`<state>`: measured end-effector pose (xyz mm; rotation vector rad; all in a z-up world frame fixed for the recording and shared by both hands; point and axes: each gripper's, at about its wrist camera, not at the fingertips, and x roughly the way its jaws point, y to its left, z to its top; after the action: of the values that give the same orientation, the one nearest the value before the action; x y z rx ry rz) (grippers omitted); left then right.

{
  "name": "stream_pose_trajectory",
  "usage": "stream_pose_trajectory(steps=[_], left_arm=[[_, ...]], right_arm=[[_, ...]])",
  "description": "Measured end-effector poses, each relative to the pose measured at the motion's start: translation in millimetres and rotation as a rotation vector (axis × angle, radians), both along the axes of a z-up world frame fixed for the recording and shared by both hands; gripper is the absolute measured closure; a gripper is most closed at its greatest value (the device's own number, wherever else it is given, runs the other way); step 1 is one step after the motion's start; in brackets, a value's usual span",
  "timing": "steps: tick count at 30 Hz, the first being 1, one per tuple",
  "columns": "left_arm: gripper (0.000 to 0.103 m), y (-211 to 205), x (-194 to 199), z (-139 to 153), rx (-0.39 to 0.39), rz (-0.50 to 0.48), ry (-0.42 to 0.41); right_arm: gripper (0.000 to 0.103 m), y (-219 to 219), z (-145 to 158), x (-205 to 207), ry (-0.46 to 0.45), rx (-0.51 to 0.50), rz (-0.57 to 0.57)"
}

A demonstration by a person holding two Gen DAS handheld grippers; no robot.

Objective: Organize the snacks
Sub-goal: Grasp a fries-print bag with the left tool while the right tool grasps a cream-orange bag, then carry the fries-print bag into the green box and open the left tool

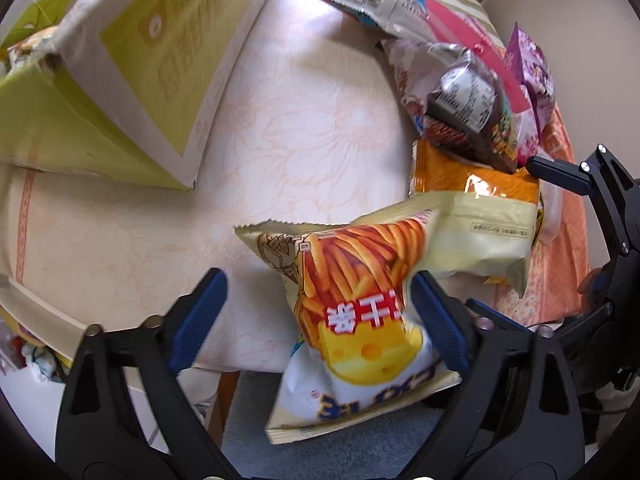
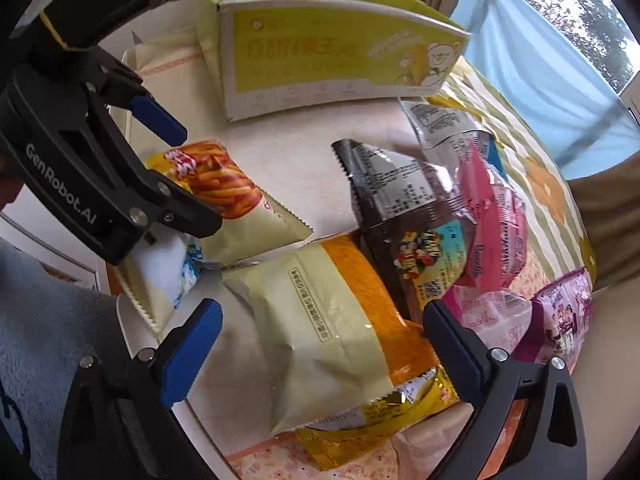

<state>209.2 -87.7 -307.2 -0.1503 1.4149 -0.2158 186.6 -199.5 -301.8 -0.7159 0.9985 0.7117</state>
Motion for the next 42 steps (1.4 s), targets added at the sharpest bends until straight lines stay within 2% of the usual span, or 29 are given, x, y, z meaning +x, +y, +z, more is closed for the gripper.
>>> stream_pose_trajectory(steps=[2,6,8,12,15,17,23,33,42], left_arm=[[0.022,1.1,0.2,-3.3,-0.031,-0.004,0.008],[0.039,-2.0,0.6,-2.2,-0.057,-0.043,0.002],[0.043,-6.1,0.3,-1.9,-0.061,-0.06,0.003],[0.046,-8.6,2.5,-1.1,-0.068,-0.069,0.0],[0.047,-11.8,0.6,-0.1,-0.06,-0.077,-0.003],[0.048,-12.2,-1.1,2.8,-0.037,-0.09,-0.011],[0.049,-12.0,-3.5,7.2,-0.014,-0.089,-0.028],[0.049,-3.5,-4.9,28.3,0.001,-0.076,-0.067],[0.049,5.1,-16.5,75.2,0.007,-0.05,-0.168]], right_arm=[[0.004,3.4,-5.9,0.4,0.001,-0.021,0.011],[0.004,7.3,-11.5,-0.6,-0.005,-0.048,0.033],[0.004,8.1,-13.6,1.8,-0.001,-0.058,0.041],[0.008,12.6,-20.6,5.3,0.011,-0.076,0.061],[0.016,15.0,-23.4,10.2,0.024,-0.089,0.077],[0.027,15.9,-25.8,12.0,0.037,-0.099,0.08],[0.037,16.8,-24.4,17.4,0.059,-0.073,0.07],[0.04,17.2,-6.5,0.0,0.081,-0.028,0.031],[0.04,9.0,41.0,-1.2,0.053,0.054,-0.039]])
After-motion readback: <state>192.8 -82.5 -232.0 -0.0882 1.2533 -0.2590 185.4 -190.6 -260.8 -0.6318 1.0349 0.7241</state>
